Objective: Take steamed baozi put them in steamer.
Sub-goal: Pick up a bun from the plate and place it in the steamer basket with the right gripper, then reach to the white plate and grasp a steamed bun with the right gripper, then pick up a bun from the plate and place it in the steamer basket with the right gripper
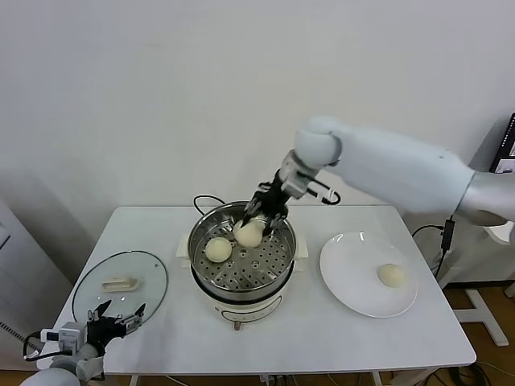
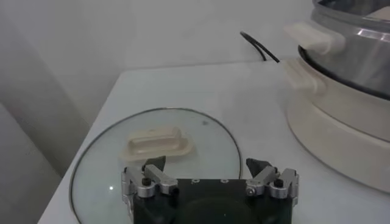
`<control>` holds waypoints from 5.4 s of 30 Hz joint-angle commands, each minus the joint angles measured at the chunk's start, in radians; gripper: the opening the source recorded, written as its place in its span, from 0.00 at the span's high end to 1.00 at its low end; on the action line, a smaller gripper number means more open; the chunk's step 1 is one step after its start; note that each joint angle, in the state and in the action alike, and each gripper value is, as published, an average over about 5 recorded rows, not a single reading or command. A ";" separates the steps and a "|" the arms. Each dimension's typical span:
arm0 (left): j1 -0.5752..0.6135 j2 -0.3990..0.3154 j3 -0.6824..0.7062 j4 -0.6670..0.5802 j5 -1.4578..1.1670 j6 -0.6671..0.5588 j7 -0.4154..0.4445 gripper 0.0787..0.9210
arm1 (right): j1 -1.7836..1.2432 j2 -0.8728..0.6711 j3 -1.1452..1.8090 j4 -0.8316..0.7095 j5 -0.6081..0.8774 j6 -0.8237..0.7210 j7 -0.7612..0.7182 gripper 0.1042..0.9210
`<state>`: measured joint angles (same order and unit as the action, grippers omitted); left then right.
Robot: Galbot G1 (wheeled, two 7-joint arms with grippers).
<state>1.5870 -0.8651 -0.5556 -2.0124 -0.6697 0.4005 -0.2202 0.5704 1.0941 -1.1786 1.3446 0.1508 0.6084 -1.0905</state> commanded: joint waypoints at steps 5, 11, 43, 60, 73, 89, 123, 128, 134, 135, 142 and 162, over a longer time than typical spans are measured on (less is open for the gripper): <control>0.005 0.001 -0.004 0.000 0.000 -0.004 0.000 0.12 | -0.107 0.069 0.029 0.045 -0.248 0.199 -0.019 0.55; 0.005 0.001 -0.005 0.001 -0.001 -0.005 0.000 0.12 | -0.152 0.074 0.041 0.046 -0.316 0.217 -0.025 0.55; 0.011 0.006 -0.017 0.003 -0.004 -0.013 0.001 0.12 | 0.009 0.060 0.092 -0.157 -0.051 0.044 -0.166 0.12; 0.002 0.012 -0.016 0.001 -0.006 -0.012 0.000 0.12 | 0.077 -0.163 -0.115 -0.444 0.152 -0.262 -0.315 0.12; -0.004 0.013 -0.021 0.001 -0.017 -0.010 -0.002 0.12 | -0.059 -0.264 -0.119 -0.483 0.009 -0.271 -0.269 0.12; -0.003 0.014 -0.021 0.004 -0.018 -0.006 -0.003 0.12 | -0.309 -0.283 0.063 -0.571 -0.158 -0.301 -0.149 0.12; 0.003 0.009 -0.017 0.004 -0.013 -0.005 -0.002 0.12 | -0.494 -0.276 0.264 -0.635 -0.274 -0.326 -0.079 0.20; 0.003 0.008 -0.015 0.005 -0.012 -0.005 -0.002 0.12 | -0.507 -0.277 0.283 -0.636 -0.279 -0.329 -0.080 0.31; 0.003 0.005 -0.015 0.004 -0.011 -0.005 -0.003 0.12 | -0.502 -0.280 0.284 -0.632 -0.277 -0.330 -0.084 0.48; 0.004 0.004 -0.015 0.004 -0.011 -0.004 -0.003 0.12 | -0.496 -0.282 0.281 -0.628 -0.271 -0.331 -0.086 0.49; 0.005 -0.001 -0.017 0.000 -0.006 0.000 -0.006 0.12 | -0.329 -0.352 0.085 -0.499 -0.077 -0.415 -0.112 0.51; -0.005 0.000 -0.011 -0.006 0.002 0.004 -0.009 0.12 | 0.344 -0.201 -0.510 -0.125 0.568 -0.736 -0.025 0.54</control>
<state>1.5818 -0.8657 -0.5669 -2.0180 -0.6695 0.4044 -0.2284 0.6647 0.7811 -1.4759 1.0862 0.4260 0.0082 -1.1632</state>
